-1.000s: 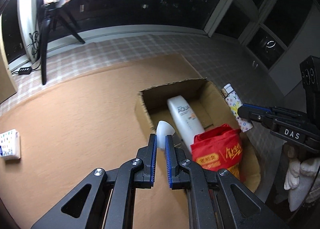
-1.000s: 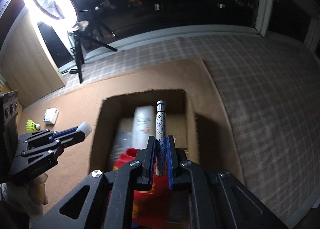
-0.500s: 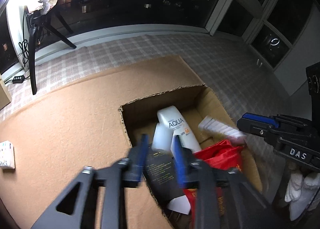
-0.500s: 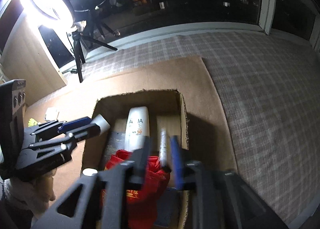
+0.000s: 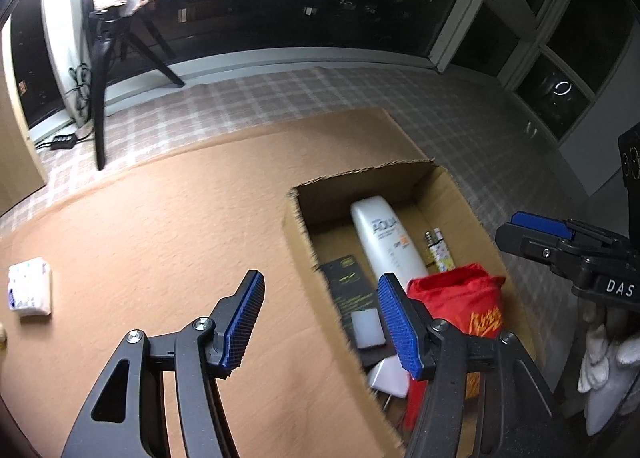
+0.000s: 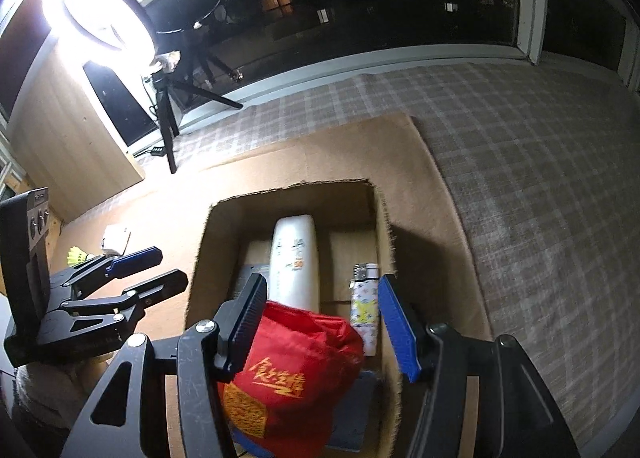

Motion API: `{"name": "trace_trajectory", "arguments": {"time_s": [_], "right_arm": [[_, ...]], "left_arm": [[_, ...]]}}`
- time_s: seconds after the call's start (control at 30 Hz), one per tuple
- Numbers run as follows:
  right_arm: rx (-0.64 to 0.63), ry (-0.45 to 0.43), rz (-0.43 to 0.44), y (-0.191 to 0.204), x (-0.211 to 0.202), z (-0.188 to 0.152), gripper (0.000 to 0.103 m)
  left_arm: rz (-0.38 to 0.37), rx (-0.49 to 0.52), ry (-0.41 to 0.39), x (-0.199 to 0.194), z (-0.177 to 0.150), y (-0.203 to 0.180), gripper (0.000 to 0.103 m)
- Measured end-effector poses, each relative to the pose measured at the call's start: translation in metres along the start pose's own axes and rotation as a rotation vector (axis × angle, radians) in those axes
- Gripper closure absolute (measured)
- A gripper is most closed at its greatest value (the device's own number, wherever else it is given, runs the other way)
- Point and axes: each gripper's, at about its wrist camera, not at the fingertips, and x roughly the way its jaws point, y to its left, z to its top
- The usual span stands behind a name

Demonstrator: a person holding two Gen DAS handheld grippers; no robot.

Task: Organize objects
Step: 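Withdraw both open tools from the box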

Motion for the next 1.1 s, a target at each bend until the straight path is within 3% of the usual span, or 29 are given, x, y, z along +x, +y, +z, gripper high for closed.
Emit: {"name": "trace_trajectory", "arguments": {"time_s": [0.3, 0.67, 0.9, 1.1], "right_arm": [[-0.037, -0.033, 0.06, 0.047, -0.006, -0.014, 0.045], [-0.085, -0.013, 0.127, 0.112, 0.002, -0.036, 0.042], [-0.135, 0.03, 0.172, 0.161, 0.011, -0.048, 0.041], [-0.152, 0.097, 0.178, 0.196, 0.03, -0.063, 0.039]], "left_arm": [[0.071, 0.012, -0.055, -0.057, -0.026, 0.031, 0.04], [0.135, -0.012, -0.117, -0.133, -0.072, 0.076, 0.04], [0.175, -0.039, -0.14, -0.168, -0.096, 0.107, 0.039], [0.208, -0.134, -0.131, -0.194, -0.135, 0.155, 0.039]]}}
